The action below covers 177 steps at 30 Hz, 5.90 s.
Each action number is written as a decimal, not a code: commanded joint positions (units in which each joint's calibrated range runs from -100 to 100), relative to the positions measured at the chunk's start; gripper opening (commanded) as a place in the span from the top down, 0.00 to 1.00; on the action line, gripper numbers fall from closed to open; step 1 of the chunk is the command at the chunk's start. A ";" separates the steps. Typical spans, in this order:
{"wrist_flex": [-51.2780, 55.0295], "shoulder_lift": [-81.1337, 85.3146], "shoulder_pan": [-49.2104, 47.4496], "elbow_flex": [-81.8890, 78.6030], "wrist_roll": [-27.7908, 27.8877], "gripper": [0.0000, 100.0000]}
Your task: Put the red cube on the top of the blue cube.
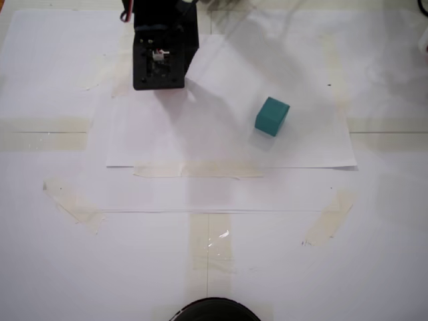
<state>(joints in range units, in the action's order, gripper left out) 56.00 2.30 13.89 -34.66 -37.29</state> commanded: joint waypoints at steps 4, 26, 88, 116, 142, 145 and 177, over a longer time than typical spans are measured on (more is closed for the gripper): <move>0.95 0.96 0.49 -0.25 1.27 0.87; 22.97 10.32 -6.47 15.19 -4.49 0.91; 27.29 -33.20 -29.26 72.65 -31.11 0.90; 26.23 -32.77 -28.20 71.65 -35.90 0.90; 25.90 -30.54 -27.29 69.38 -35.21 0.79; 25.90 -30.28 -27.59 69.57 -35.41 0.77; 28.84 -11.66 -28.73 64.48 -31.16 0.60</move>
<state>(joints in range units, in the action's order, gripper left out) 79.42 -24.77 -16.23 30.86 -70.26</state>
